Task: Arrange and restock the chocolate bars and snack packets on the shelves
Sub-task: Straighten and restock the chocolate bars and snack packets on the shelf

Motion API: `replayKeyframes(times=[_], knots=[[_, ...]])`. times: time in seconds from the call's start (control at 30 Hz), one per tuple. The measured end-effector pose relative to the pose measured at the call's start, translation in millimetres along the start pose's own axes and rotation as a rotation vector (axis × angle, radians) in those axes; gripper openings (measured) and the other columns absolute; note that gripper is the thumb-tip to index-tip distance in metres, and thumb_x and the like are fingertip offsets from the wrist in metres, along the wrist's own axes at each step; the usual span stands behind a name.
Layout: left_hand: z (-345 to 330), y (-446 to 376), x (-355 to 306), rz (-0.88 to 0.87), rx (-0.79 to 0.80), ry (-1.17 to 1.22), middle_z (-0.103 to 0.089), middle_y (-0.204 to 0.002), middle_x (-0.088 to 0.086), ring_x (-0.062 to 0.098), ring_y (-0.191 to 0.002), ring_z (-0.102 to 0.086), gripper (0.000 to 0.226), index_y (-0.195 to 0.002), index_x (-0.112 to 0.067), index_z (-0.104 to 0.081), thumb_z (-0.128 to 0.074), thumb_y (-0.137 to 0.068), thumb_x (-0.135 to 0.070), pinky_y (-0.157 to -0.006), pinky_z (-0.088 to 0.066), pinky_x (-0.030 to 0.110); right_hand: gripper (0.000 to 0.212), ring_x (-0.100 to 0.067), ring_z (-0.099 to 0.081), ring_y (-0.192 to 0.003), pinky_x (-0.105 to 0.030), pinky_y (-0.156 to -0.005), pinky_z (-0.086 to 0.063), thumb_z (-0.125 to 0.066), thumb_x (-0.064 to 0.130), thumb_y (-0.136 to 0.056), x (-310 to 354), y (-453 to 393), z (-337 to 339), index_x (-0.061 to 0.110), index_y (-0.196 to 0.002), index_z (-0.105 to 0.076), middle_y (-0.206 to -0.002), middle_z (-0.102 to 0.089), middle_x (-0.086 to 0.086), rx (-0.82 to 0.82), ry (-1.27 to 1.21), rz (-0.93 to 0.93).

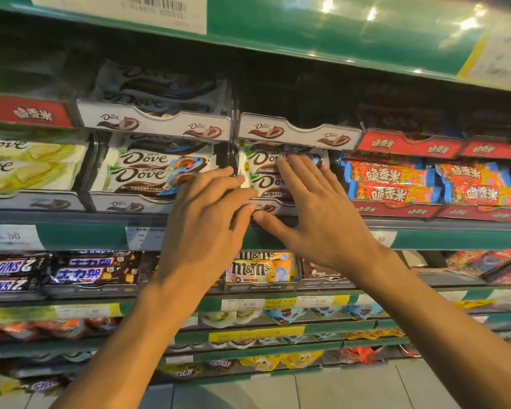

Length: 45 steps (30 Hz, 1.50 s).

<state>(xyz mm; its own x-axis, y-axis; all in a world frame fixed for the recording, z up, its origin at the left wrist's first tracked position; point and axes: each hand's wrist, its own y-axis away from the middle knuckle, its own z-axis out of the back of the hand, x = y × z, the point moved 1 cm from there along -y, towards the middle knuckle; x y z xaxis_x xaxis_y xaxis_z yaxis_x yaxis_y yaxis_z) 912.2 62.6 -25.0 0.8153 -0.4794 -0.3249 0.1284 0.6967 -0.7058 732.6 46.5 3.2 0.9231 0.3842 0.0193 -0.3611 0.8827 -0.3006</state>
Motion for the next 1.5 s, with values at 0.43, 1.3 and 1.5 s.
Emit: replayKeyframes(times=[0.43,1.3,1.5], knots=[[20,-5,-15,0.139,0.115,0.07,-0.06,-0.124,-0.006,0.013,-0.122,-0.048,0.023,-0.115,-0.022,-0.068,-0.064,-0.092,-0.022,-0.109,-0.026,0.029,0.029,-0.018,-0.058,-0.105,-0.031,-0.085,-0.049,-0.061,0.033,-0.094,-4,31,20,0.015,-0.116,-0.064,-0.112,-0.066,0.001,-0.303,-0.36,-0.076],[-227,108,-418,0.347,0.827,0.919,-0.067,-0.104,-0.025,-0.005,-0.1,-0.062,0.026,-0.107,-0.026,-0.066,-0.06,-0.086,-0.038,-0.084,-0.046,0.011,0.01,0.001,-0.066,-0.091,-0.028,-0.084,-0.055,-0.069,0.027,-0.09,-297,470,30,0.034,-0.098,-0.067,-0.093,-0.07,0.023,-0.428,-0.796,-1.149],[-300,94,-498,0.297,0.999,0.994,-0.068,-0.105,-0.021,-0.002,-0.103,-0.062,0.024,-0.109,-0.028,-0.066,-0.064,-0.088,-0.039,-0.082,-0.045,0.008,0.013,0.002,-0.064,-0.097,-0.025,-0.086,-0.054,-0.066,0.034,-0.092,-371,509,39,0.031,-0.105,-0.067,-0.098,-0.069,0.021,-0.492,-0.73,-1.276]])
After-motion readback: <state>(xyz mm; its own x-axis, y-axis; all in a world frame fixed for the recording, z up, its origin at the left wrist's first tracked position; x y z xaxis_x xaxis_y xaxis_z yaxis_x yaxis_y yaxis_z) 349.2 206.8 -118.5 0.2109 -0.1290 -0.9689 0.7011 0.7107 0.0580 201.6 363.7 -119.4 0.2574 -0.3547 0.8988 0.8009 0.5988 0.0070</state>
